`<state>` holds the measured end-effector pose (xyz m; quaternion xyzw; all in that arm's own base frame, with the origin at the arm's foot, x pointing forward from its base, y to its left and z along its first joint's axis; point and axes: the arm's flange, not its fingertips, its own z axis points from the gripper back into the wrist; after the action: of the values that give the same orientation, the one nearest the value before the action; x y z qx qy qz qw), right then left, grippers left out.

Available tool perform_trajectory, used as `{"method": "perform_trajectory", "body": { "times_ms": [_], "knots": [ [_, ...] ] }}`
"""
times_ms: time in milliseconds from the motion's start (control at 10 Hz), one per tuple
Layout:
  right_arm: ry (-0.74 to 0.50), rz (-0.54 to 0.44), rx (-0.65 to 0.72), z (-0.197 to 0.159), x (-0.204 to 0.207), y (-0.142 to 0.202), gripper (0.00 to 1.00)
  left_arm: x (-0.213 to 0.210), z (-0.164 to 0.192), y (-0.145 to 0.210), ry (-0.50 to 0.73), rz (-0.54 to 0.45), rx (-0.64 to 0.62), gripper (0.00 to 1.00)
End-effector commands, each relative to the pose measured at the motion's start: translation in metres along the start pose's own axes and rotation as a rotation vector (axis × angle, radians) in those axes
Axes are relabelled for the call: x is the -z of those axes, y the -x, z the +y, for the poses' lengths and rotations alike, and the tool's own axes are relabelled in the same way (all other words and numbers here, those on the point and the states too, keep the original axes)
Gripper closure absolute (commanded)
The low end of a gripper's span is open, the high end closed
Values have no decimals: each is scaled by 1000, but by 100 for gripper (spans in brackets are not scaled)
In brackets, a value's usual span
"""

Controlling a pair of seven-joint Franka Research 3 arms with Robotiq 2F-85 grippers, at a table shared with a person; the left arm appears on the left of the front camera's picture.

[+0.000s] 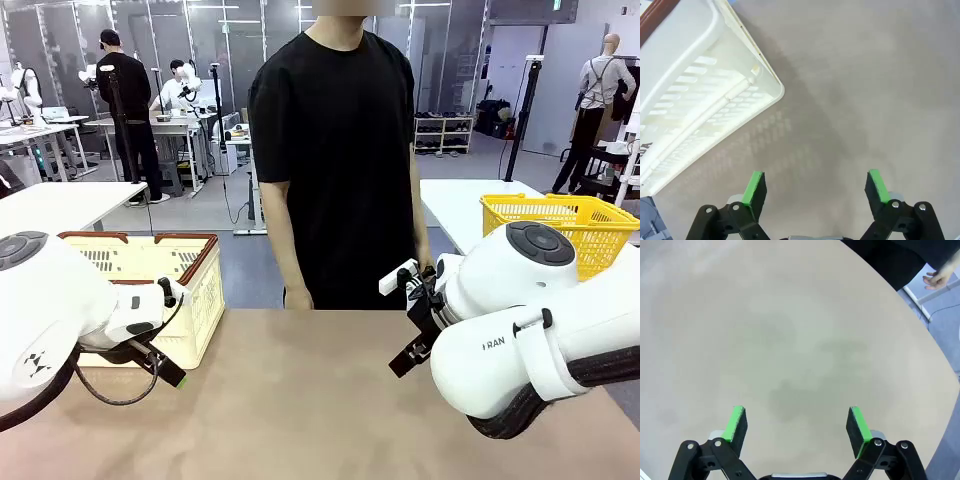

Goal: Place the drinks into the Shopping basket.
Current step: Pick up one drink and place it into the Shopping basket.

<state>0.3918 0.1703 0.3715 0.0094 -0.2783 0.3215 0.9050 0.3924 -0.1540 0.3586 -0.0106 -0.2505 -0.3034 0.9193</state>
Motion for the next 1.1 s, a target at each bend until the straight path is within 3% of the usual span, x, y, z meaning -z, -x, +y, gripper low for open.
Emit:
{"method": "perform_trajectory", "body": {
  "times_ms": [0, 1000],
  "knots": [
    [0, 0, 0, 0, 0, 0, 0, -8, 10, -10, -15, -28, -15, 0],
    [0, 0, 0, 0, 0, 0, 0, -8, 10, -10, -15, -28, -15, 0]
  ]
}}
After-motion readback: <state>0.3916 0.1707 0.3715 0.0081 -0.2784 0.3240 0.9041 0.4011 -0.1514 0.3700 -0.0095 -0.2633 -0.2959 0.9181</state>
